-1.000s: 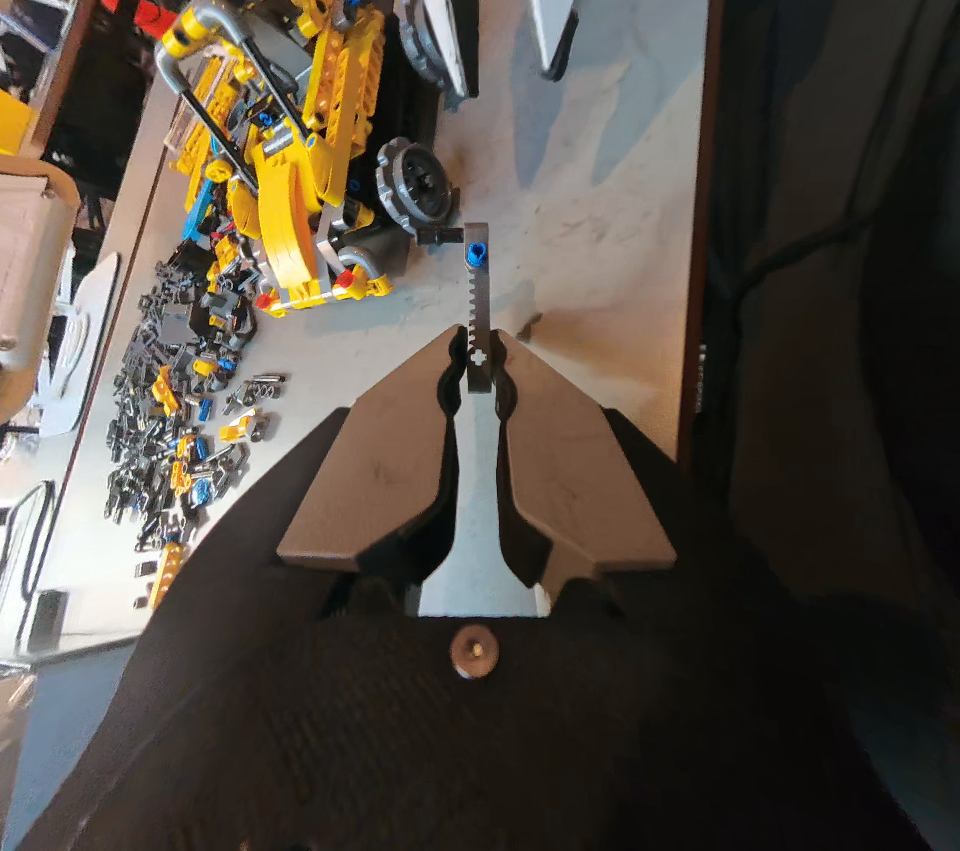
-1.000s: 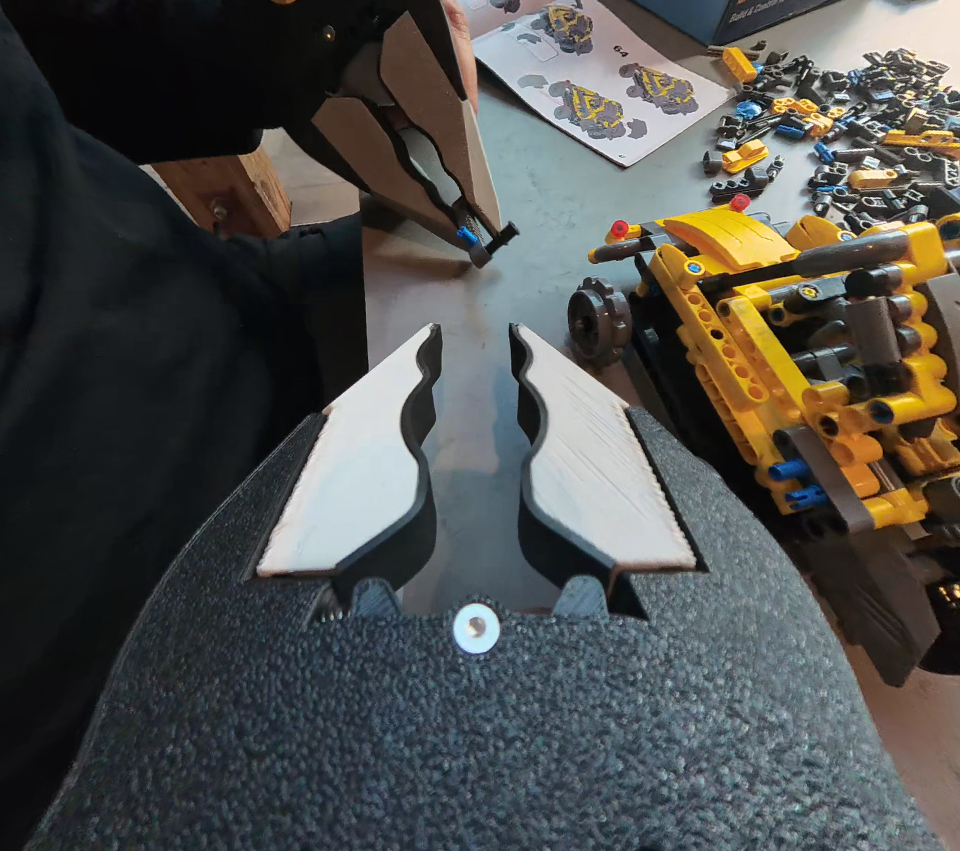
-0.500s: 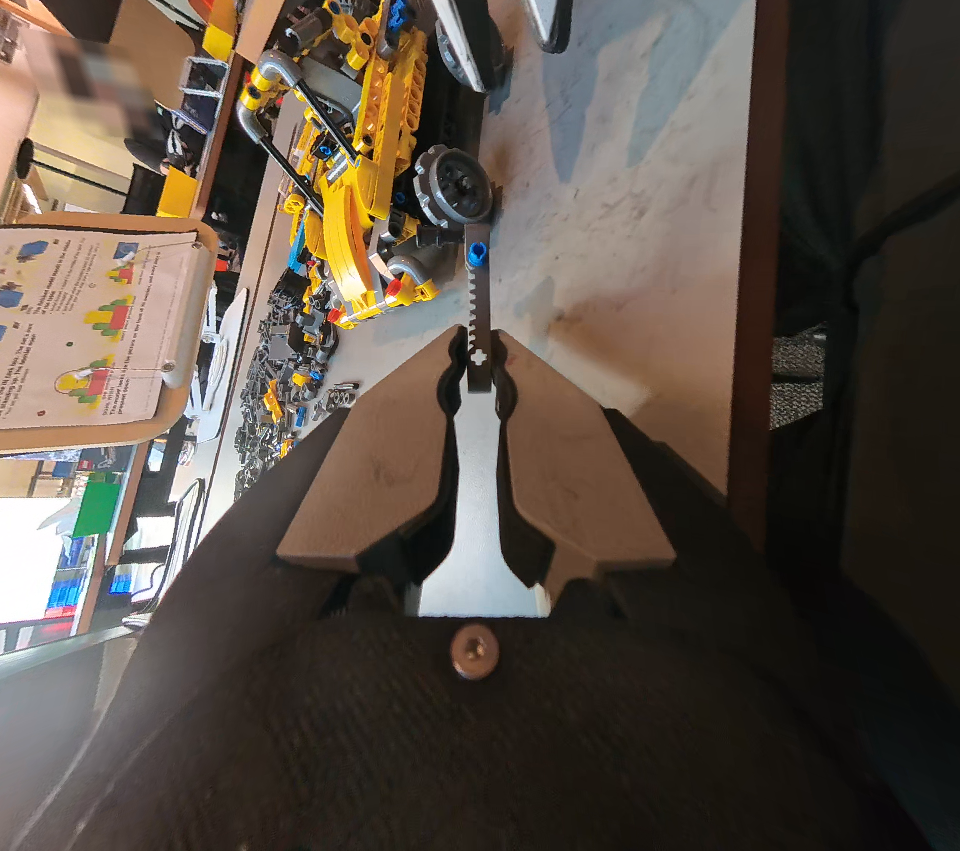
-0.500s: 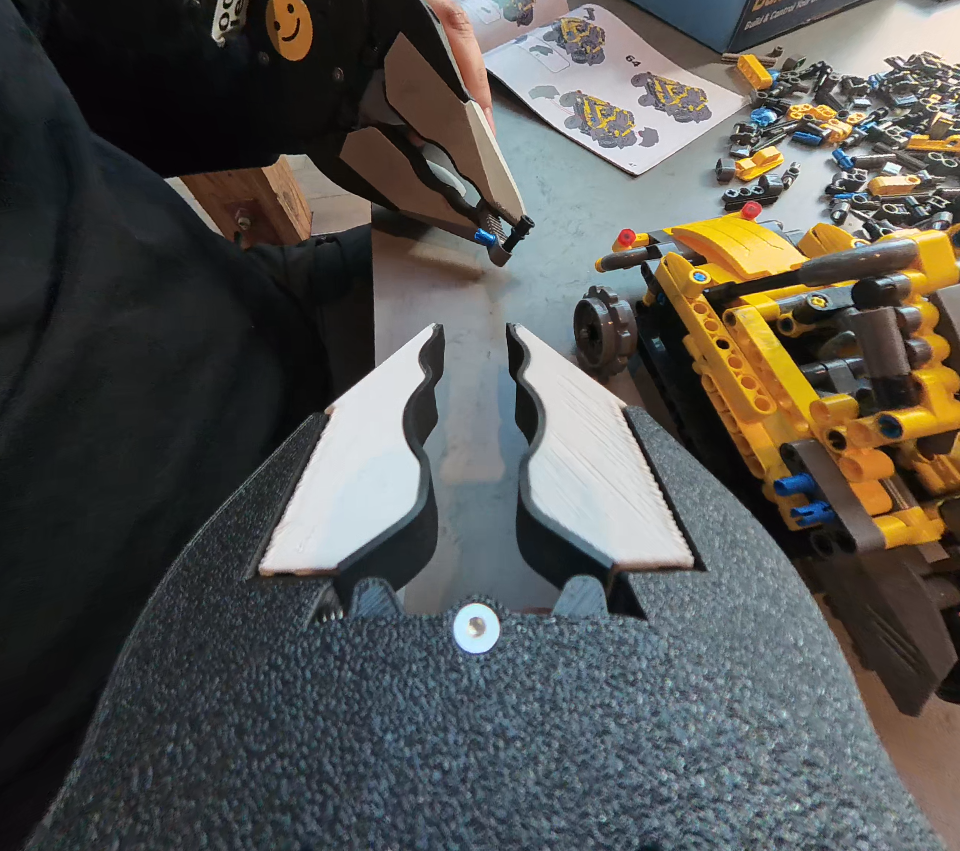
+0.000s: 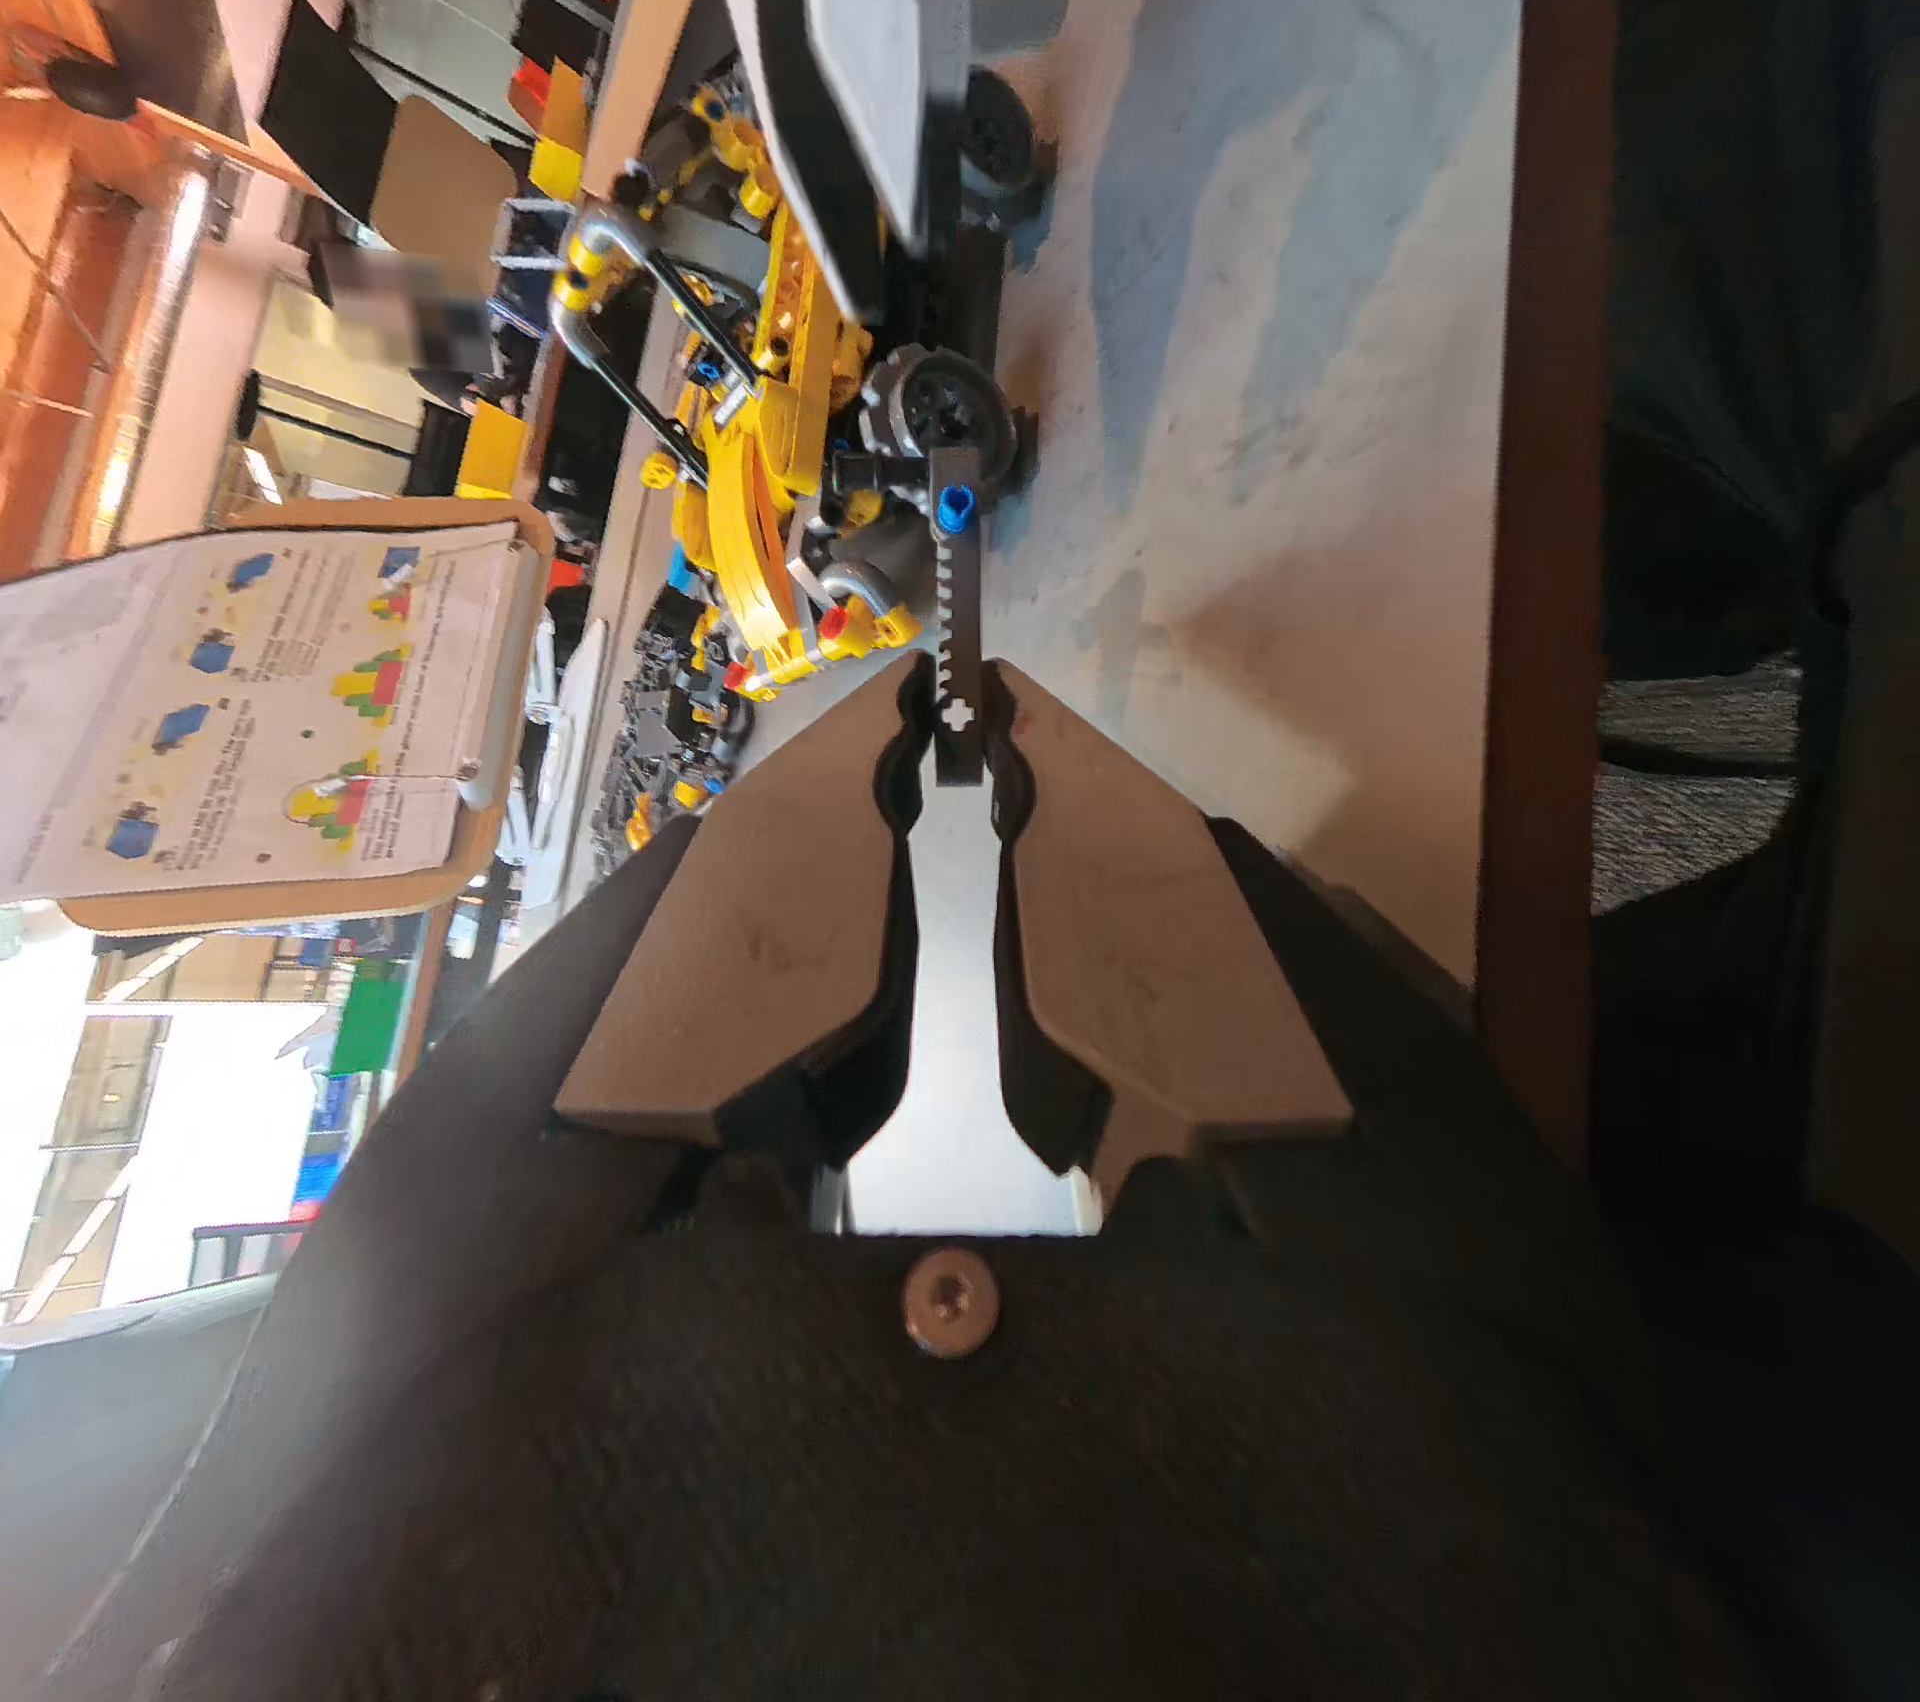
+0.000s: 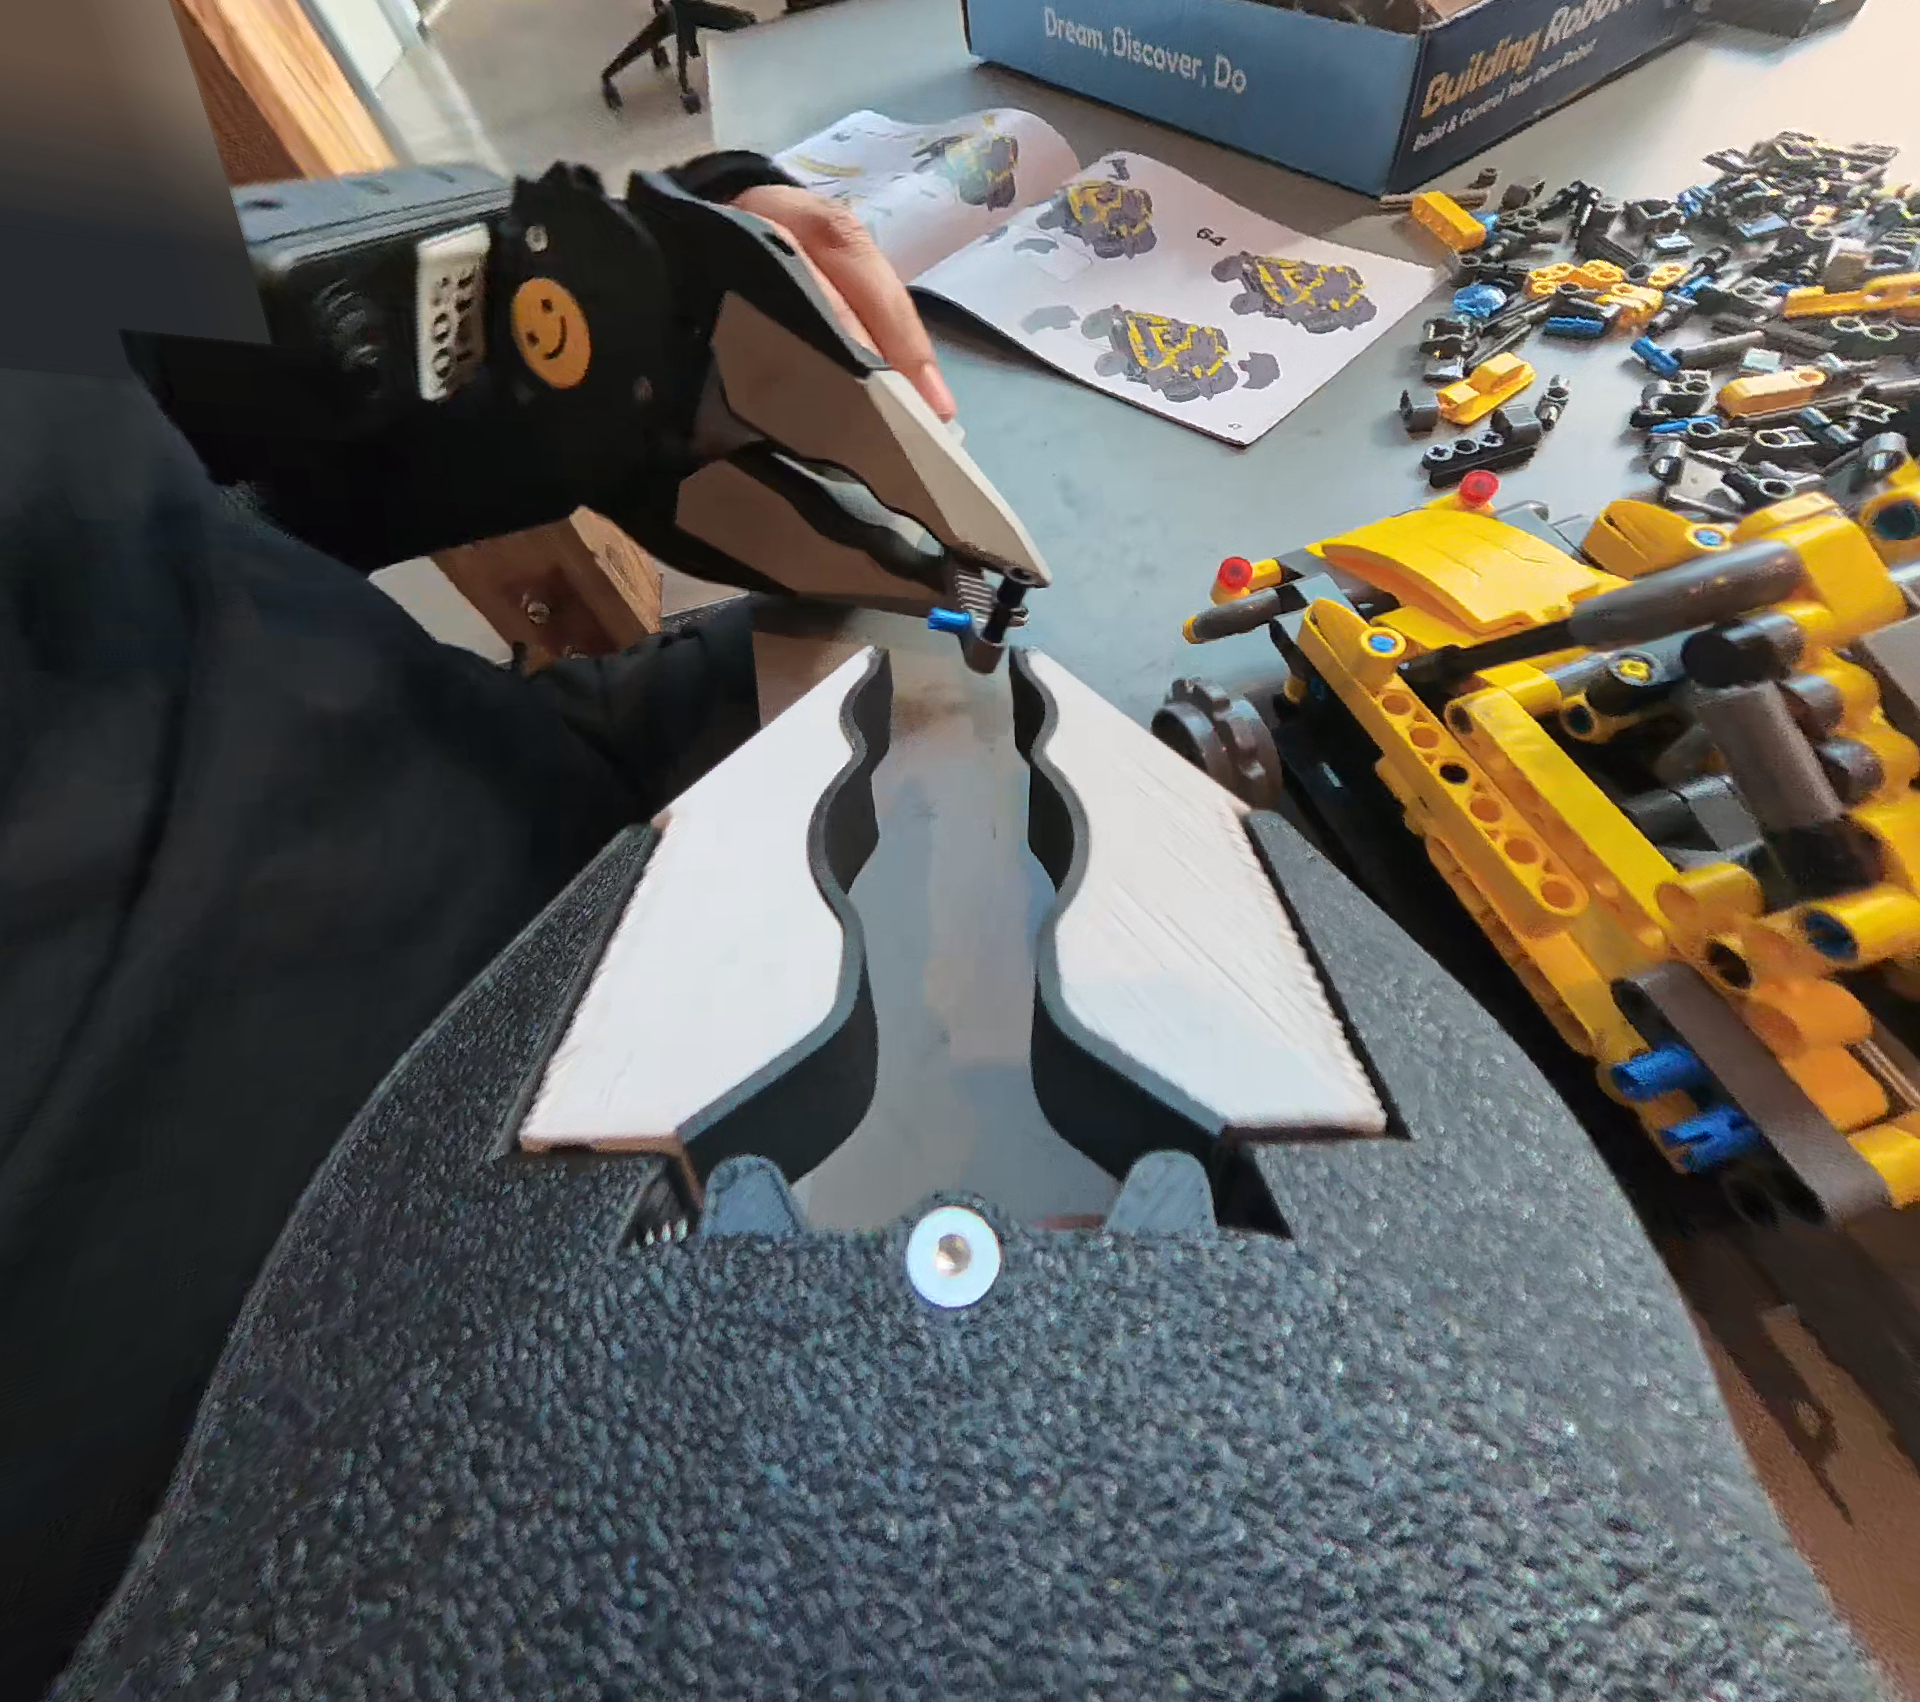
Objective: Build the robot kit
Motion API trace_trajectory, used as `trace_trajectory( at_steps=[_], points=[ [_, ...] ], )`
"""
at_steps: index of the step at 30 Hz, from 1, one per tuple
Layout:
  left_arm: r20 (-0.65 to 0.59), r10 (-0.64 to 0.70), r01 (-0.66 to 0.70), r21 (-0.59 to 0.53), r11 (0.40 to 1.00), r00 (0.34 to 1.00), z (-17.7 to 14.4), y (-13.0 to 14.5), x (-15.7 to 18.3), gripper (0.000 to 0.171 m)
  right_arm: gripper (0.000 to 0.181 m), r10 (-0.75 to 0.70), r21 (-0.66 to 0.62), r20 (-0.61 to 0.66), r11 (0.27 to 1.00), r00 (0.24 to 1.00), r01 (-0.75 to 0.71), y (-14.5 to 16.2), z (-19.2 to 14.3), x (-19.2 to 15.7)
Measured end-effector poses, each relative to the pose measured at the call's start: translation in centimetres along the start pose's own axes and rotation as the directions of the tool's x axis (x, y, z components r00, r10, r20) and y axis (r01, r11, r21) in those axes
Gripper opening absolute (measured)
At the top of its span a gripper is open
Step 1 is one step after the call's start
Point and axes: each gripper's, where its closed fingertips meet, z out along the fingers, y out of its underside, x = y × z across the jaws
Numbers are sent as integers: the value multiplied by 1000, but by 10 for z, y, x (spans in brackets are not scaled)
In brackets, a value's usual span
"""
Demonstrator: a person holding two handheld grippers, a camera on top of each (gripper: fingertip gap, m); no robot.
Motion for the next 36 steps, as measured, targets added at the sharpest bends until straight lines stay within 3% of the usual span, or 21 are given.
trace_trajectory(
  at_steps=[2, 9, 18, 21, 28, 36],
  points=[
    [34, 26, -28, 31, 999, 999, -2, -8, -3, 6, 29, 3, -26, -2, 1000, 1000, -3, 2, 6, -1],
    [115, 91, -102, 98, 990, 989, -6, -24, -8, 5, 23, -28, -23, 29, 999, 999, 29, -2, 16, -11],
    [116, 107, -116, 78, 990, 988, -3, -20, -7, 6, 19, -94, -22, 22, 995, 995, 94, -4, 22, -14],
    [122, 106, -115, 72, 991, 987, -2, -18, -7, 6, 18, -207, -54, -25, 977, 978, 205, -1, 23, -13],
    [18, 22, -23, 88, 996, 1000, 1, -17, 3, 12, 17, -515, -151, -76, 852, 854, 501, 11, 23, -17],
    [-195, -139, 166, 127, 978, 971, -10, -19, 9, 28, 17, -668, -209, -88, 737, 738, 642, 20, 22, -16]
  ],
)
